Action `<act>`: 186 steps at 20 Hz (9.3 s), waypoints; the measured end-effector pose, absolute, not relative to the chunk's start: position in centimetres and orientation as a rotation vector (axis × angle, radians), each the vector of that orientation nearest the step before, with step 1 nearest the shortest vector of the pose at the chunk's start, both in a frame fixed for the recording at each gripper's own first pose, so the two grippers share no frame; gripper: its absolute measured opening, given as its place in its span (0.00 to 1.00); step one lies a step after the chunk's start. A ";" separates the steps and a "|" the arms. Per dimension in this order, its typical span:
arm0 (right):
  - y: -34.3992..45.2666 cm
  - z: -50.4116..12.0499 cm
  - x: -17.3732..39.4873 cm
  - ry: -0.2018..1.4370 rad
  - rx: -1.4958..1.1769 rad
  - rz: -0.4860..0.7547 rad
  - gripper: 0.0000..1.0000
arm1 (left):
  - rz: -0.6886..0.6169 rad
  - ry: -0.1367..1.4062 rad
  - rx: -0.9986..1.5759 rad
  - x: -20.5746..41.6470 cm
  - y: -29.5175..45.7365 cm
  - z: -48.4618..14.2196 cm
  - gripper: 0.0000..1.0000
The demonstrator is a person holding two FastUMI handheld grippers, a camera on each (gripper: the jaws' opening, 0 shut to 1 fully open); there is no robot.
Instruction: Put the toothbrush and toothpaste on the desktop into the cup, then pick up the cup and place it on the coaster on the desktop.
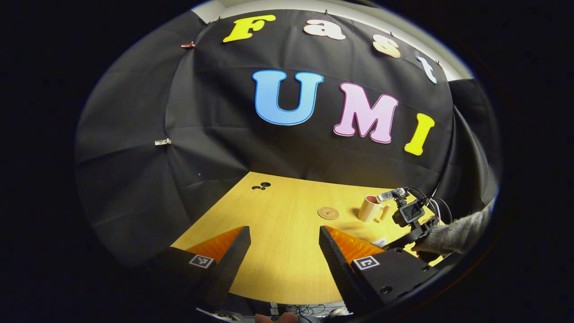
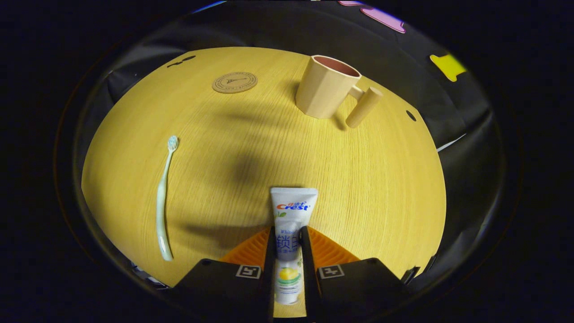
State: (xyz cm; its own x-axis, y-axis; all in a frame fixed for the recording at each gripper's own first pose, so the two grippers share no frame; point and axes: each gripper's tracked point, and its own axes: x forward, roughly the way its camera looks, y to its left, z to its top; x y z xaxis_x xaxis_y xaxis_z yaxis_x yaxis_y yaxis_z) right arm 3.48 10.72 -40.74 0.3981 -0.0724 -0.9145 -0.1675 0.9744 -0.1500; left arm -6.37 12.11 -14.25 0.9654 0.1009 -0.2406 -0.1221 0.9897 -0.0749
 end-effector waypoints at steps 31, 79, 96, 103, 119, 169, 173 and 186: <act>1.3 -28.3 6.1 0.826 0.237 0.437 0.10 | 0.157 0.674 0.009 10.3 -2.5 -35.5 0.95; 7.8 -16.2 28.2 0.063 0.392 0.596 0.09 | 0.092 0.278 -0.157 11.3 -7.5 -24.8 0.06; 9.8 -28.5 29.3 0.228 0.273 0.520 0.12 | 0.055 0.165 -0.171 13.3 -9.4 -20.1 0.06; 9.0 -29.7 27.1 0.290 0.315 0.517 0.27 | 0.032 0.079 -0.181 16.8 -10.6 -16.9 0.06; -1.8 -27.2 22.1 0.242 0.428 0.351 0.60 | -0.061 -0.111 -0.244 25.6 -15.2 -11.0 0.06; 6.2 -40.0 21.8 0.959 -0.446 0.871 0.27 | 0.185 0.131 -0.093 9.0 -1.6 -29.3 0.36; 6.2 -40.2 21.9 0.957 -0.463 0.876 0.27 | 0.178 0.145 -0.085 9.0 -1.6 -29.8 0.35; 10.9 -35.0 23.4 0.823 -0.385 0.869 0.25 | 0.176 0.114 -0.066 8.5 -0.1 -28.0 0.35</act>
State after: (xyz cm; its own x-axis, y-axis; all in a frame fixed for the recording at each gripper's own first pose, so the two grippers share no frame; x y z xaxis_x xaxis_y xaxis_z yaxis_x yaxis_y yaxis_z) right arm 23.38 10.94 -35.04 0.3736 0.5184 -0.7692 -0.7959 0.6050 0.0212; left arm 8.51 -0.11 -28.04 0.9781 0.1709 -0.1185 -0.1784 0.9824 -0.0556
